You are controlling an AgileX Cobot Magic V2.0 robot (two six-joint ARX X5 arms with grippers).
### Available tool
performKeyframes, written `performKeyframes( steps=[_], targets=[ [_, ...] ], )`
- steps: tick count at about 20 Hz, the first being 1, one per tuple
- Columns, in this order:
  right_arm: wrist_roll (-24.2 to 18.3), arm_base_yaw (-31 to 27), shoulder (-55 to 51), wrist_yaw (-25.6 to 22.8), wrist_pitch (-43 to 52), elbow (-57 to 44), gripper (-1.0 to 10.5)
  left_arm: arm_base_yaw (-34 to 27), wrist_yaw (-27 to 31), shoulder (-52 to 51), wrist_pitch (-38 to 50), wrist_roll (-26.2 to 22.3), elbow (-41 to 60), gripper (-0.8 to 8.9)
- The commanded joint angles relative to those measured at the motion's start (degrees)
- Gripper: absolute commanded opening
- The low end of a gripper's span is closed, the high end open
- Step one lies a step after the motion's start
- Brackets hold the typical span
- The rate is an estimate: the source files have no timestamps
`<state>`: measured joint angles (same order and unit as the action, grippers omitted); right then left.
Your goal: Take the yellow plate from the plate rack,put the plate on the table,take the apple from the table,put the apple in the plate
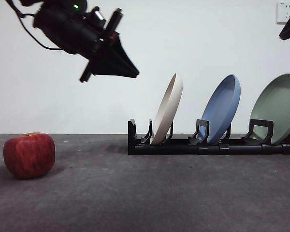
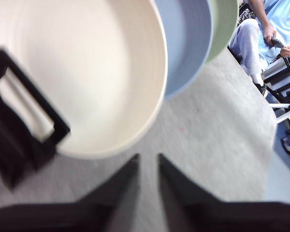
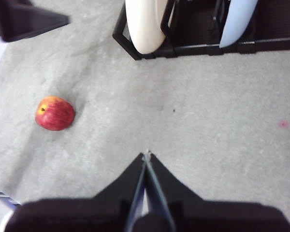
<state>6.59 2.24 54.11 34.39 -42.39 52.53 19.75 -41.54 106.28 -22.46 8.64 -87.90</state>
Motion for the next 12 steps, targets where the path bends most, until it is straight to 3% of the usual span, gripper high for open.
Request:
performKeyframes(
  steps=[1,3,4,9,12],
  targets=[
    [-0.7,0.1,0.0,1.2,0.4,1.0,0.0,1.0,2.8,3.1,-1.2,-0.3,-4.5,3.05],
    [-1.0,0.1,0.0,1.3,0.3,1.6,0.0,2.0,4.1,5.8,-3.4,-1.1,-9.4,5.20],
    [-1.3,0.1,0.0,1.3,0.3,2.1,0.0,2.6,4.1,7.1,-4.8,-1.9,-11.9,5.81],
    [-1.9,1.3,0.1,1.2,0.3,4.6,0.0,6.2,4.9,12.8,-6.1,-4.7,-19.7,5.99],
    [-1.9,2.1,0.1,1.4,-0.3,4.9,0.0,8.0,8.6,14.7,-5.8,-6.0,-20.1,5.99]
  ],
)
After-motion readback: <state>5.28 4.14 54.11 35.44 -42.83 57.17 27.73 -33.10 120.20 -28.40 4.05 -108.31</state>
